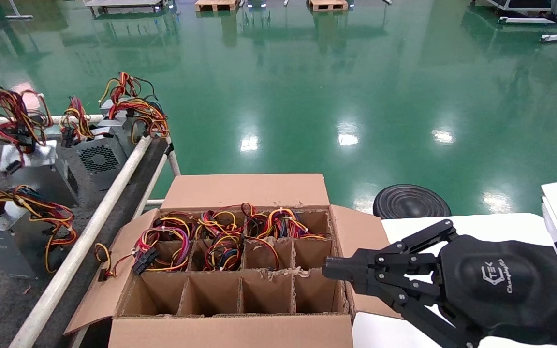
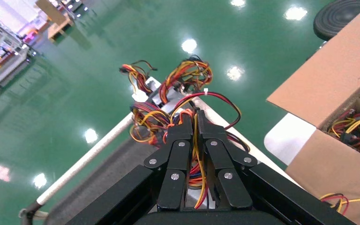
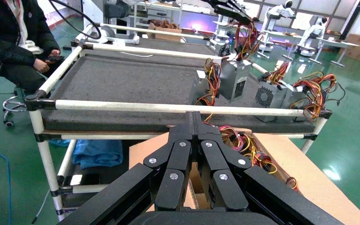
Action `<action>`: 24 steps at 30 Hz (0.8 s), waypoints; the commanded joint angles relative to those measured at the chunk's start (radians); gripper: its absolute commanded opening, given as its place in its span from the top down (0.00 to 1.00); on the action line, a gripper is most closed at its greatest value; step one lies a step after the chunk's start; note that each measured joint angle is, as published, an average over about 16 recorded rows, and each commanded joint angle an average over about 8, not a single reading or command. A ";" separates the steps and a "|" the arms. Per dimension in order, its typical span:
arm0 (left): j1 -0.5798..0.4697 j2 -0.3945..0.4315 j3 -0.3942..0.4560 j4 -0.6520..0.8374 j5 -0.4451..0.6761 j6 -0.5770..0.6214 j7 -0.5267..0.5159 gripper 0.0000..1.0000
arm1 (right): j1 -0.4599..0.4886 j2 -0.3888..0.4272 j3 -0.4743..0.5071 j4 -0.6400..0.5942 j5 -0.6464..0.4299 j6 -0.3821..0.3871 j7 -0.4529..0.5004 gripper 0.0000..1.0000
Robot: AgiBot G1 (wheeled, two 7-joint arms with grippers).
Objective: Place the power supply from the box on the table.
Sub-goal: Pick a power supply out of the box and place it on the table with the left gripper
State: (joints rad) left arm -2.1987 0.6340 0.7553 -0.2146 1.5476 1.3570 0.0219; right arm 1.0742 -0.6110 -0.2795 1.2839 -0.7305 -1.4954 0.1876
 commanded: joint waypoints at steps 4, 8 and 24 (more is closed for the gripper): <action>0.015 0.001 -0.002 0.016 -0.006 0.005 0.004 1.00 | 0.000 0.000 0.000 0.000 0.000 0.000 0.000 1.00; 0.025 0.001 -0.003 0.028 -0.012 0.010 0.008 1.00 | 0.000 0.000 0.000 0.000 0.000 0.000 0.000 1.00; 0.067 0.002 -0.013 0.067 -0.037 0.031 0.020 1.00 | 0.000 0.000 0.000 0.000 0.000 0.000 0.000 1.00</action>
State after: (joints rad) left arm -2.1325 0.6349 0.7430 -0.1482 1.5110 1.3881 0.0425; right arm 1.0742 -0.6110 -0.2795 1.2839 -0.7305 -1.4954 0.1876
